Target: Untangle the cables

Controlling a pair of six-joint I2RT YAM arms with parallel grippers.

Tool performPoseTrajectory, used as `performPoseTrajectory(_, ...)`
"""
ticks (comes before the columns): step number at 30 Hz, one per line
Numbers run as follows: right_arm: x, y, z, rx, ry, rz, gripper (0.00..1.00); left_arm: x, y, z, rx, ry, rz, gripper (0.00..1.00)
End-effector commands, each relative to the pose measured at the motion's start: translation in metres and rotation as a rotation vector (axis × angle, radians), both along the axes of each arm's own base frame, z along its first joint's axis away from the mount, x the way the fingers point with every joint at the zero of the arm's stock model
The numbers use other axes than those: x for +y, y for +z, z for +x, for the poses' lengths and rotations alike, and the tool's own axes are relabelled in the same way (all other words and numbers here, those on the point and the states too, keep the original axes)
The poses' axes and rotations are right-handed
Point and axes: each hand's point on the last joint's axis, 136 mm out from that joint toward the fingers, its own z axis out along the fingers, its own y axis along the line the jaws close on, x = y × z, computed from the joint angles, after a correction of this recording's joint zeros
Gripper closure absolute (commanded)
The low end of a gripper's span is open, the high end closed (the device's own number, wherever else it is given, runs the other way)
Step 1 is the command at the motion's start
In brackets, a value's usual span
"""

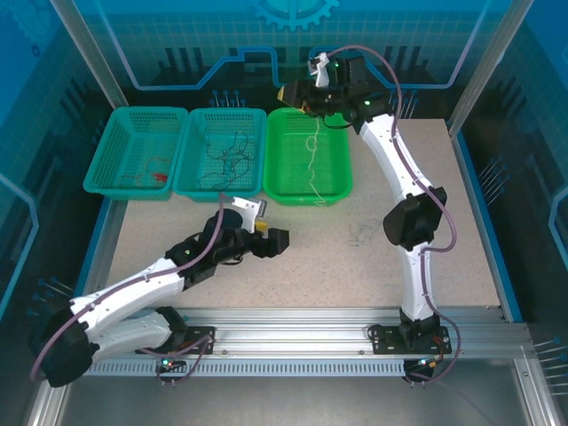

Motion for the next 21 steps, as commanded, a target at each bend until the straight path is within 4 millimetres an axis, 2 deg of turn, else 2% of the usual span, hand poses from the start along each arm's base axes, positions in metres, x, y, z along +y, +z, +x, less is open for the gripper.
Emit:
performPoseTrajectory(1, -0.005, 0.015, -0.004, -0.003, -0.003, -0.008, 0.48, -0.017, 0.046, 0.024, -0.140, 0.005, -0.044, 0.15)
performPoseTrajectory(3, -0.011, 0.028, 0.001, -0.028, -0.022, 0.020, 0.39, -0.026, 0.053, 0.031, -0.143, -0.003, -0.062, 0.15)
performPoseTrajectory(5, -0.017, 0.034, 0.007, -0.039, -0.042, 0.041, 0.36, -0.033, 0.054, 0.035, -0.141, -0.010, -0.087, 0.15)
performPoseTrajectory(7, -0.020, 0.042, 0.012, -0.034, -0.045, 0.087, 0.36, -0.036, 0.051, 0.041, -0.140, 0.007, -0.103, 0.14)
performPoseTrajectory(9, -0.015, 0.055, 0.005, -0.044, -0.008, 0.126, 0.38, -0.036, 0.047, 0.051, -0.136, 0.047, -0.092, 0.14)
performPoseTrajectory(12, -0.012, 0.054, -0.006, -0.054, -0.007, 0.072, 0.38, -0.039, 0.046, 0.061, -0.109, 0.077, -0.084, 0.14)
performPoseTrajectory(15, -0.021, 0.039, -0.021, -0.036, -0.014, -0.037, 0.38, -0.043, 0.045, 0.063, -0.090, 0.080, -0.102, 0.14)
performPoseTrajectory(18, -0.041, 0.007, -0.042, 0.017, -0.051, -0.203, 0.42, -0.040, 0.044, 0.058, -0.080, 0.077, -0.107, 0.14)
performPoseTrajectory(21, -0.061, -0.023, -0.071, -0.011, -0.113, -0.314, 0.44, -0.031, 0.046, 0.047, -0.089, 0.073, -0.120, 0.14)
